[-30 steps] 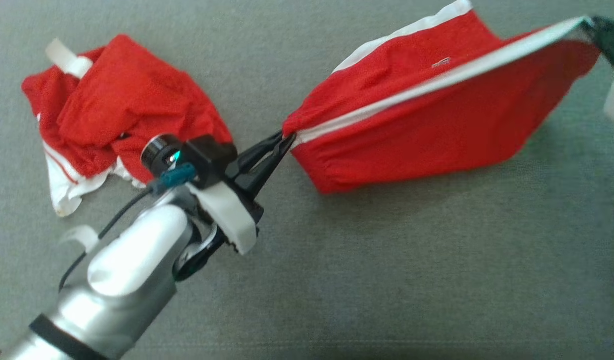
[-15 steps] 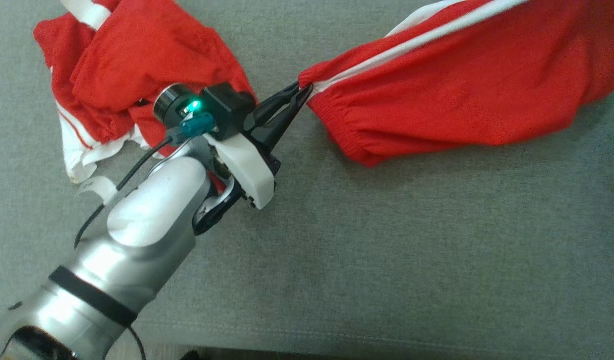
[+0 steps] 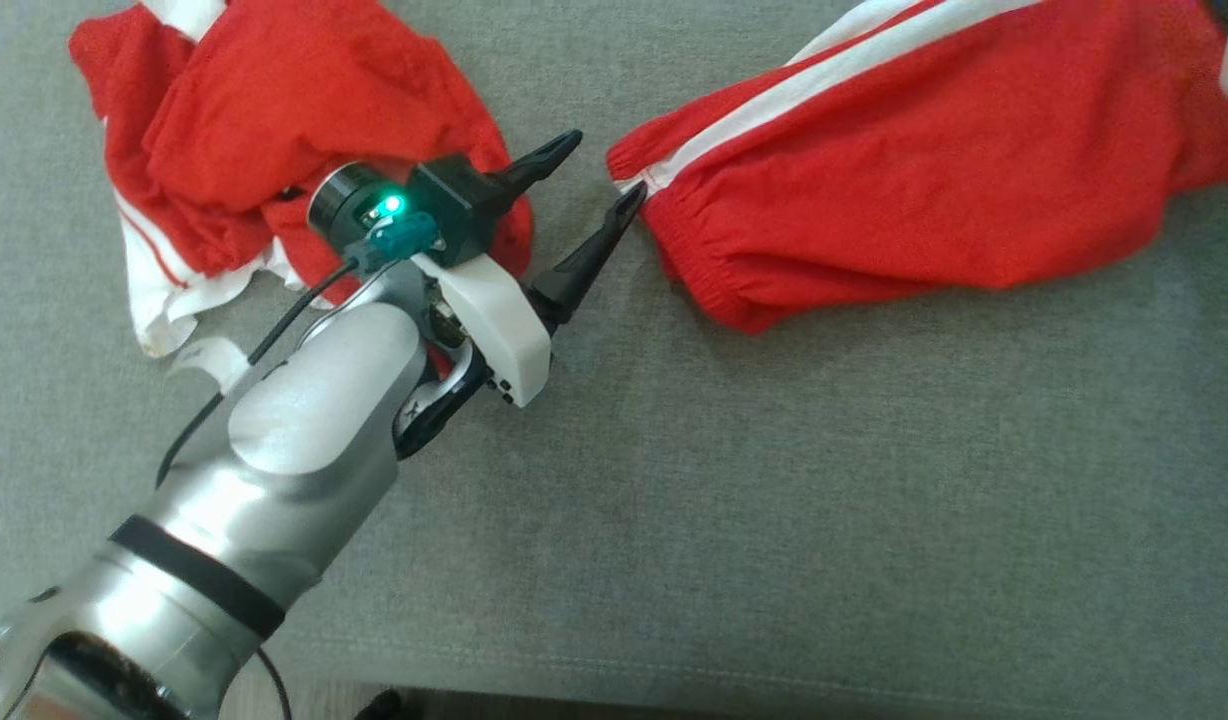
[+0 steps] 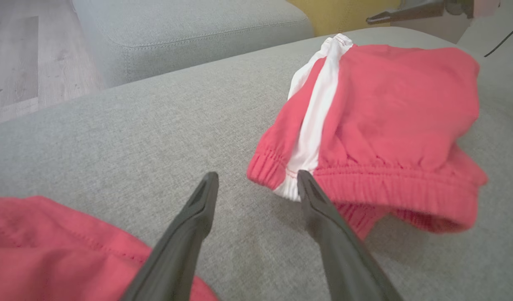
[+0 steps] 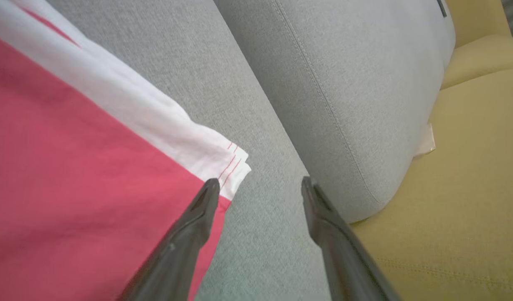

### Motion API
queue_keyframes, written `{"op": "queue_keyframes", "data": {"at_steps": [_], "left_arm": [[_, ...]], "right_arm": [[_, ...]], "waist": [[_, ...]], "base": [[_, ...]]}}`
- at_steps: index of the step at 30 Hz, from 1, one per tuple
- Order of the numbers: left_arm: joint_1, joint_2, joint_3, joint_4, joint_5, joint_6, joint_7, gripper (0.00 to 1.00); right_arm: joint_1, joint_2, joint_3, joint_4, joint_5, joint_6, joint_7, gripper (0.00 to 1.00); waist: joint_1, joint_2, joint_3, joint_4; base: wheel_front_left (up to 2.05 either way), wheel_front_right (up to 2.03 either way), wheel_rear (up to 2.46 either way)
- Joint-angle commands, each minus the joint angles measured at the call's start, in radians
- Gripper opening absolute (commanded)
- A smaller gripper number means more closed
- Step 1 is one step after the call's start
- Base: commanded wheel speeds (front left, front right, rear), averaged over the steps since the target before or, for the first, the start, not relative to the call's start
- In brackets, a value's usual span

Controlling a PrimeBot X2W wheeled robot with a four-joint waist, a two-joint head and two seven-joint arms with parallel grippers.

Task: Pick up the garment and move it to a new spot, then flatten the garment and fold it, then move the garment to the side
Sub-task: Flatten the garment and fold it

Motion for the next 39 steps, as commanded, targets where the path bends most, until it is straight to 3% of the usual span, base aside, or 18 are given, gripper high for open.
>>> {"op": "queue_keyframes", "data": {"at_steps": [1,5,10,16,21,31,39], "left_arm": [[-0.04,0.023,0.039,-0.011,0.003,-0.006,-0.012,1.0],[-0.018,0.026,0.09,-0.023,0.007,0.005,-0.013,1.0],[0.026,0.036,0.17,-0.057,0.008,0.027,-0.013,1.0],[0.121,0.046,0.332,-0.146,0.008,0.066,-0.013,1.0],[0.232,0.037,0.476,-0.238,0.032,0.099,-0.013,1.0],[0.472,-0.034,0.688,-0.346,0.115,0.11,-0.013,1.0],[0.631,-0.118,0.783,-0.366,0.201,0.074,-0.013,1.0]], "right_arm": [[0.039,-0.002,-0.006,0.015,0.023,-0.001,-0.009,1.0],[0.053,0.025,-0.026,0.069,0.07,-0.001,-0.069,1.0],[0.094,0.078,-0.146,0.141,0.149,-0.001,-0.172,1.0],[0.198,0.193,-0.344,0.229,0.229,-0.001,-0.367,1.0],[0.299,0.285,-0.499,0.212,0.244,-0.001,-0.427,1.0],[0.671,0.469,-0.922,-0.046,0.062,-0.001,-0.43,1.0],[0.953,0.667,-1.135,-0.19,-0.133,-0.001,-0.43,1.0]], "waist": [[0.0,0.0,-0.019,-0.016],[0.0,0.0,-0.057,-0.035],[0.0,0.0,-0.102,-0.057],[0.0,0.0,-0.182,-0.095],[0.0,0.0,-0.243,-0.13],[0.0,0.0,-0.338,-0.177],[0.0,0.0,-0.383,-0.191]], "base": [[0.0,0.0,0.0],[0.0,0.0,0.0],[0.0,0.0,0.0],[0.0,0.0,0.0],[0.0,0.0,0.0],[0.0,0.0,0.0],[0.0,0.0,0.0]]}}
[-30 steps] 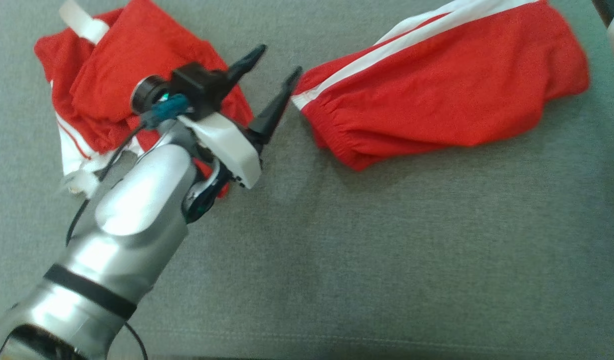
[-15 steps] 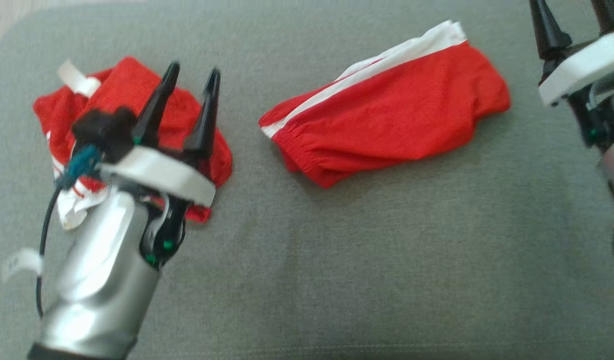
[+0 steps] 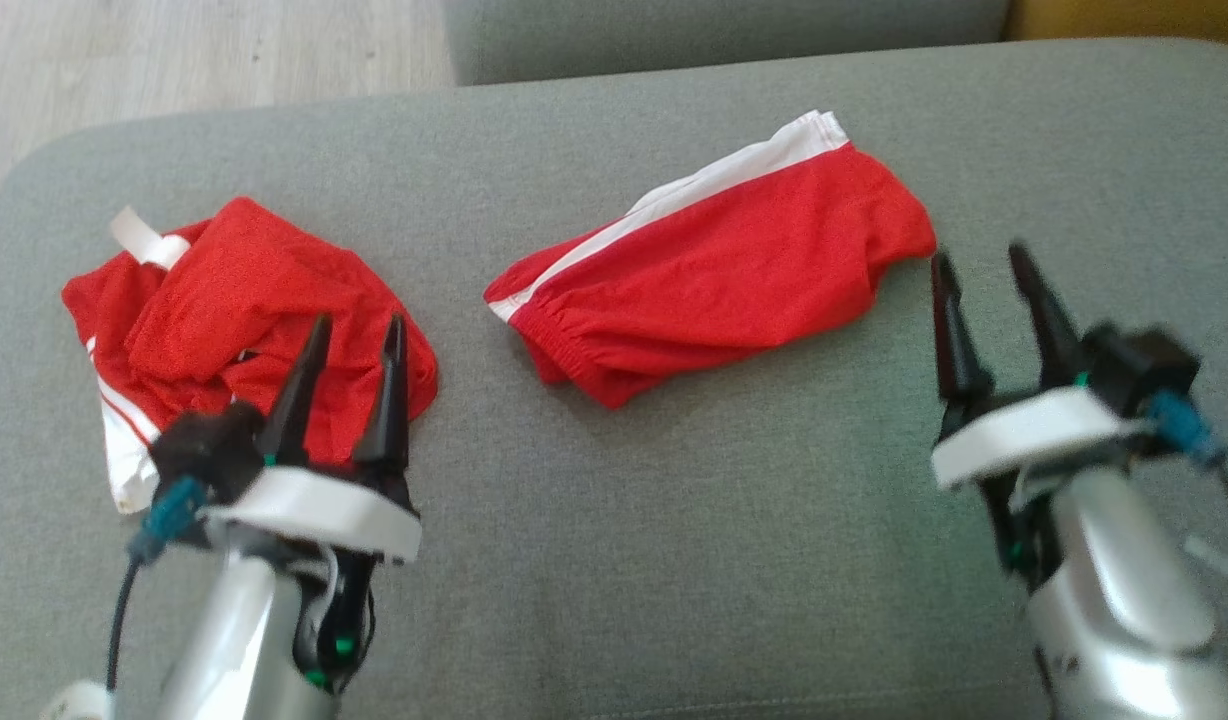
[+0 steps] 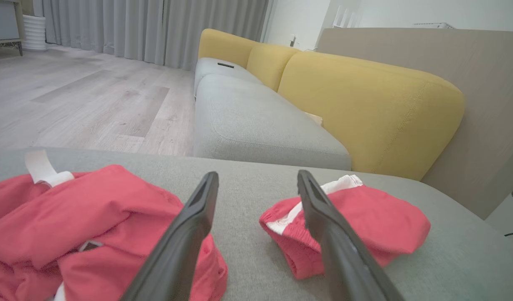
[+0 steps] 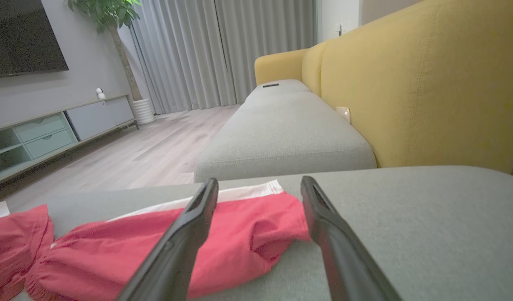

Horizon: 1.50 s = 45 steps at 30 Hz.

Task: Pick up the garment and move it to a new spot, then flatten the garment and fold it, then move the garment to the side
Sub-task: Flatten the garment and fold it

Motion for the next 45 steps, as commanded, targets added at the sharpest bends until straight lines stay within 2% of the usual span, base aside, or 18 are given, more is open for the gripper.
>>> {"op": "queue_keyframes", "data": {"at_steps": [1,6,15,21,26,28,32,36,45], "left_arm": [[-0.003,-0.003,0.058,-0.041,0.021,-0.01,-0.012,1.0],[0.052,-0.036,0.103,-0.048,0.053,-0.033,-0.012,1.0],[0.029,-0.053,0.119,-0.044,0.09,-0.065,-0.012,1.0],[-0.008,-0.057,0.105,-0.038,0.093,-0.077,-0.012,1.0],[-0.034,-0.059,0.086,-0.029,0.089,-0.081,-0.012,1.0],[-0.048,-0.06,0.078,-0.025,0.085,-0.083,-0.012,1.0],[-0.066,-0.06,0.059,-0.026,0.073,-0.084,-0.012,1.0],[-0.08,-0.06,0.05,-0.033,0.063,-0.084,-0.012,1.0],[-0.098,-0.06,0.036,-0.045,0.036,-0.084,-0.012,1.0]], "right_arm": [[0.02,0.033,-0.012,-0.054,-0.031,-0.001,-0.006,1.0],[0.1,0.076,-0.041,-0.094,-0.09,-0.001,0.002,1.0],[0.095,0.091,-0.088,-0.134,-0.118,-0.001,0.066,1.0],[0.023,0.097,-0.195,-0.092,0.009,-0.001,0.177,1.0],[-0.075,0.098,-0.288,0.018,0.181,-0.001,0.268,1.0],[-0.146,0.098,-0.337,0.11,0.252,-0.001,0.319,1.0],[-0.237,0.098,-0.41,0.229,0.285,-0.001,0.366,1.0],[-0.318,0.095,-0.5,0.343,0.253,-0.001,0.407,1.0],[-0.469,0.035,-0.627,0.547,0.071,-0.001,0.46,1.0]], "waist": [[0.0002,-0.0001,-0.011,-0.005],[0.0002,-0.0001,-0.017,-0.008],[0.0002,-0.0001,0.031,0.022],[0.0002,-0.0001,0.096,0.072],[0.0002,-0.0001,0.142,0.122],[0.0002,-0.0001,0.161,0.151],[0.0002,-0.0001,0.182,0.191],[0.0002,-0.0001,0.202,0.224],[0.0002,-0.0001,0.246,0.293]], "base": [[0.0,0.0,0.0],[0.0,0.0,0.0],[0.0,0.0,0.0],[0.0,0.0,0.0],[0.0,0.0,0.0],[0.0,0.0,0.0],[0.0,0.0,0.0],[0.0,0.0,0.0],[0.0,0.0,0.0]]}}
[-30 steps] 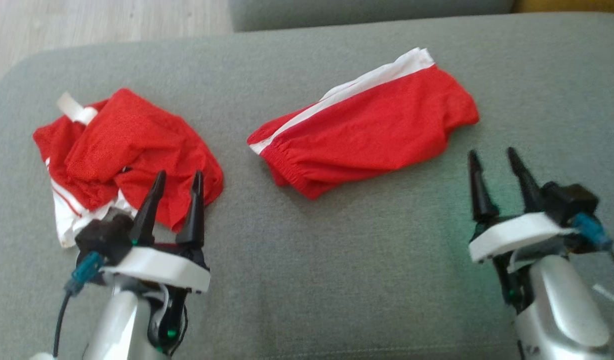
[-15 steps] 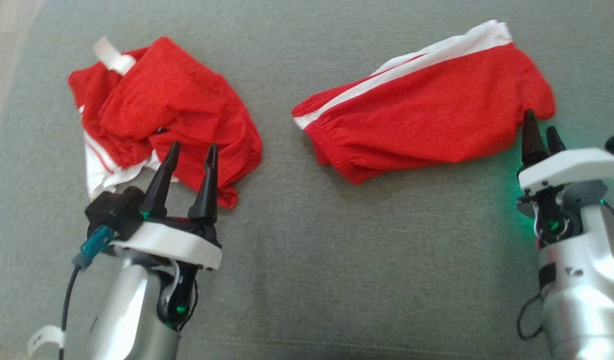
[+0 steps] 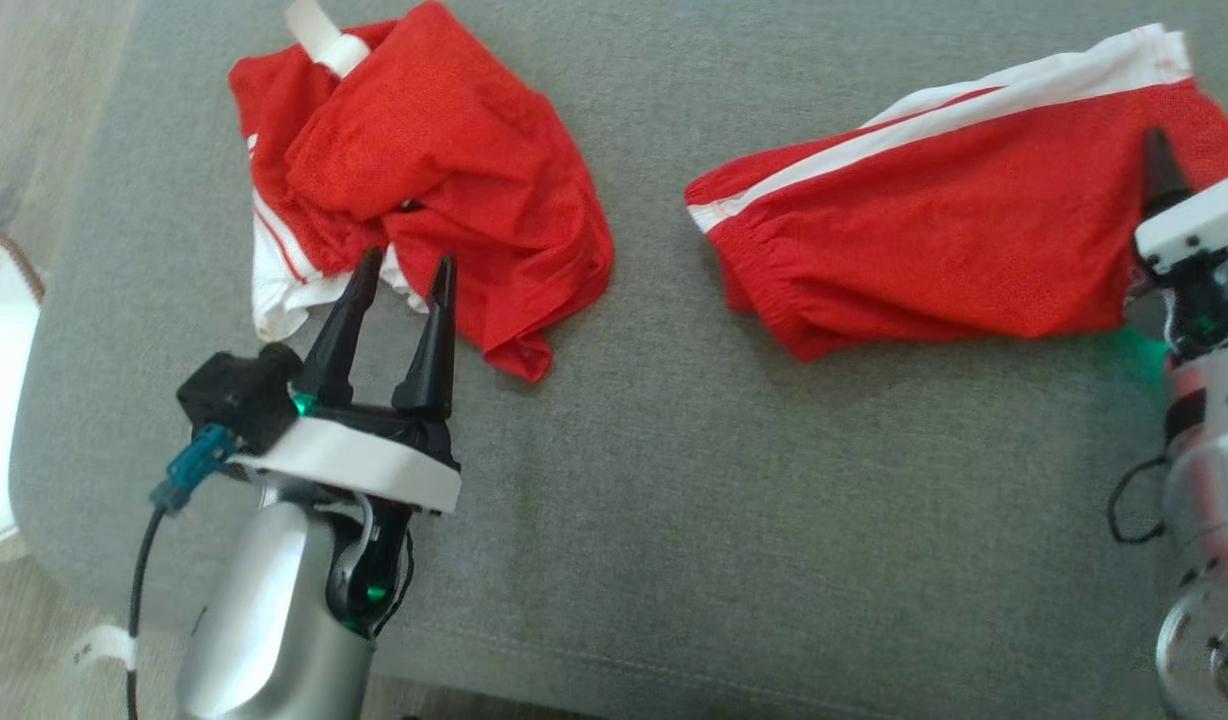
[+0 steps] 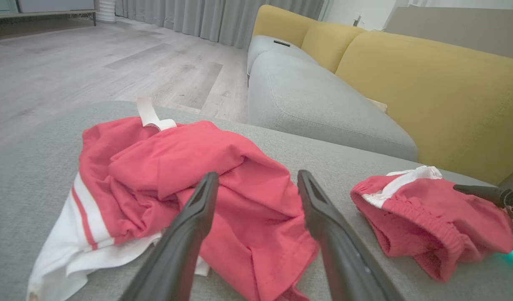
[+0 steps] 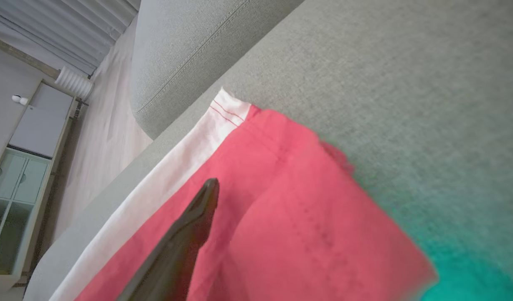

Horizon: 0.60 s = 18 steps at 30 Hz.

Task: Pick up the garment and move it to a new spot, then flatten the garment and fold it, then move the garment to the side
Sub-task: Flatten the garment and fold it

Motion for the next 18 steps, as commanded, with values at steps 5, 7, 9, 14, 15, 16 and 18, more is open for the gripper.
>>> {"op": "queue_keyframes", "data": {"at_steps": [5,7,9,14,15,16,18], "left_arm": [[-0.039,0.01,0.03,-0.04,-0.016,-0.006,-0.012,1.0],[-0.037,0.01,0.033,-0.036,-0.016,-0.005,-0.012,1.0],[-0.036,0.01,0.033,-0.033,-0.015,-0.005,-0.012,1.0],[-0.031,0.01,0.035,-0.029,-0.011,-0.005,-0.012,1.0],[-0.029,0.01,0.036,-0.028,-0.009,-0.005,-0.012,1.0],[-0.025,0.01,0.038,-0.027,-0.008,-0.005,-0.012,1.0],[-0.015,0.01,0.041,-0.026,-0.004,-0.005,-0.012,1.0]], "right_arm": [[-0.051,0.012,-0.009,0.073,-0.076,-0.001,0.021,0.0],[-0.068,0.016,-0.013,0.077,-0.092,-0.001,-0.003,0.0],[-0.07,0.02,-0.011,0.073,-0.094,-0.001,-0.027,0.0],[-0.056,0.022,-0.01,0.054,-0.077,-0.001,-0.077,0.0],[-0.048,0.02,-0.005,0.046,-0.075,-0.001,-0.09,0.0],[-0.039,0.022,-0.001,0.036,-0.068,-0.001,-0.103,0.0],[-0.016,0.023,0.011,0.011,-0.054,-0.001,-0.126,0.0]], "waist": [[0.0,-0.0001,0.019,0.017],[0.0,-0.0001,0.014,0.007],[0.0,-0.0001,0.006,-0.003],[0.0,-0.0001,-0.02,-0.027],[0.0,-0.0001,-0.028,-0.034],[0.0,-0.0001,-0.038,-0.043],[0.0,-0.0001,-0.054,-0.061]], "base": [[0.0,0.0,0.0],[0.0,0.0,0.0],[0.0,0.0,0.0],[0.0,0.0,0.0],[0.0,0.0,0.0],[0.0,0.0,0.0],[0.0,0.0,0.0]]}}
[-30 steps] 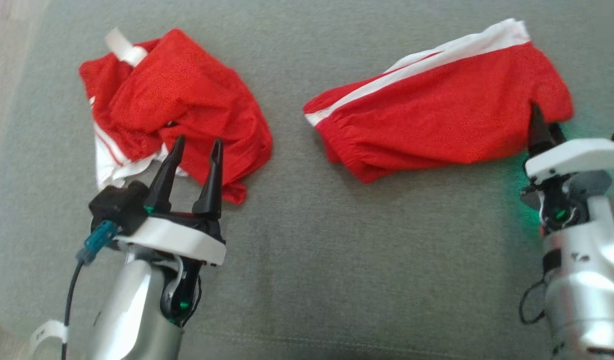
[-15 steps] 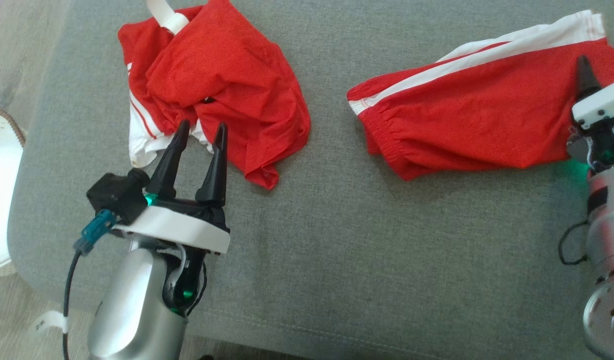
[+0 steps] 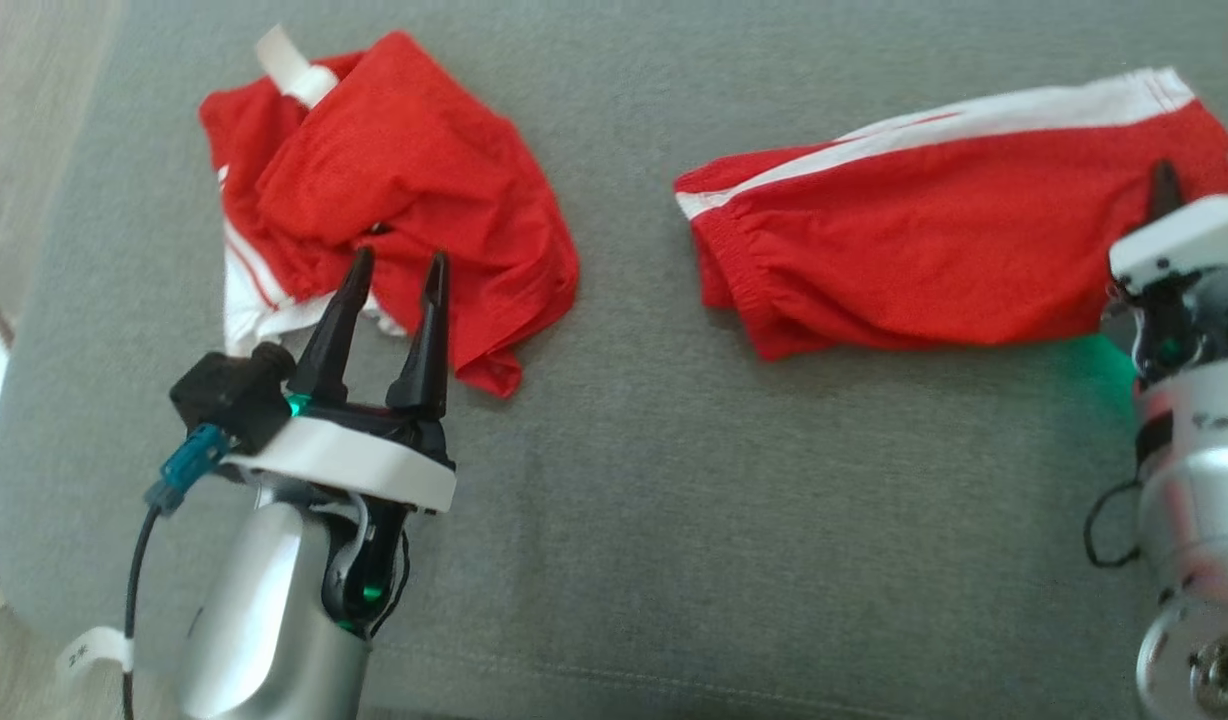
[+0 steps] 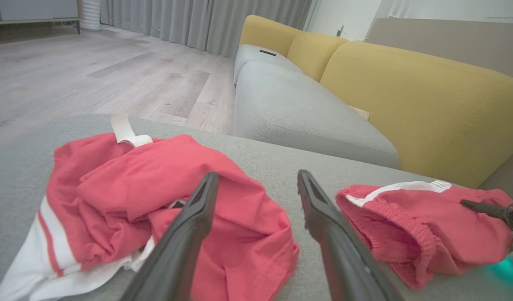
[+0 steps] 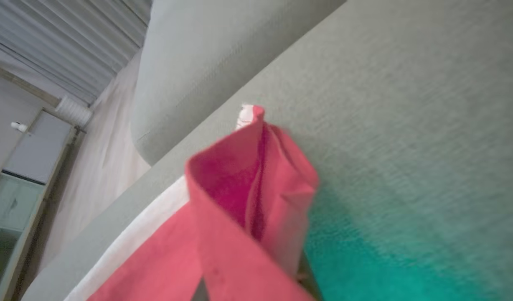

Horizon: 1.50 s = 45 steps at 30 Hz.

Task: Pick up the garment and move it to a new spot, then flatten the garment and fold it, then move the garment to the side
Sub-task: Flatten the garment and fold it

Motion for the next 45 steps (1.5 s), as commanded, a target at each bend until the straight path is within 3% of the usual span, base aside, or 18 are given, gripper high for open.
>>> {"op": "queue_keyframes", "data": {"at_steps": [1,12,19,26,32,45], "left_arm": [[-0.003,0.012,0.036,-0.027,0.007,-0.005,-0.012,1.0],[0.059,0.012,0.043,-0.027,0.018,-0.005,-0.012,1.0],[0.079,0.012,0.046,-0.032,0.021,-0.006,-0.012,1.0],[0.077,0.012,0.047,-0.026,0.025,-0.006,-0.012,1.0],[0.082,0.012,0.051,-0.017,0.025,-0.006,-0.012,1.0],[0.099,0.012,0.057,-0.013,0.026,-0.006,-0.012,1.0]], "right_arm": [[0.005,0.012,0.022,-0.046,0.013,-0.001,-0.022,0.0],[0.224,0.019,-0.022,-0.229,0.066,-0.001,-0.082,0.0],[0.322,0.038,-0.102,-0.334,0.046,-0.001,-0.069,0.0],[0.315,0.061,-0.088,-0.403,0.027,-0.001,-0.042,0.0],[0.321,0.074,0.022,-0.459,0.068,-0.001,-0.042,0.0],[0.426,0.078,0.439,-0.604,0.347,-0.001,-0.062,0.0]], "waist": [[0.0,0.0,-0.026,-0.028],[0.0,0.0,-0.117,-0.115],[0.0,0.0,-0.127,-0.124],[0.0,0.0,-0.128,-0.115],[0.0,0.0,-0.151,-0.109],[0.0,0.0,-0.195,-0.089]], "base": [[0.0,0.0,0.0],[0.0,0.0,0.0],[0.0,0.0,0.0],[0.0,0.0,0.0],[0.0,0.0,0.0],[0.0,0.0,0.0]]}}
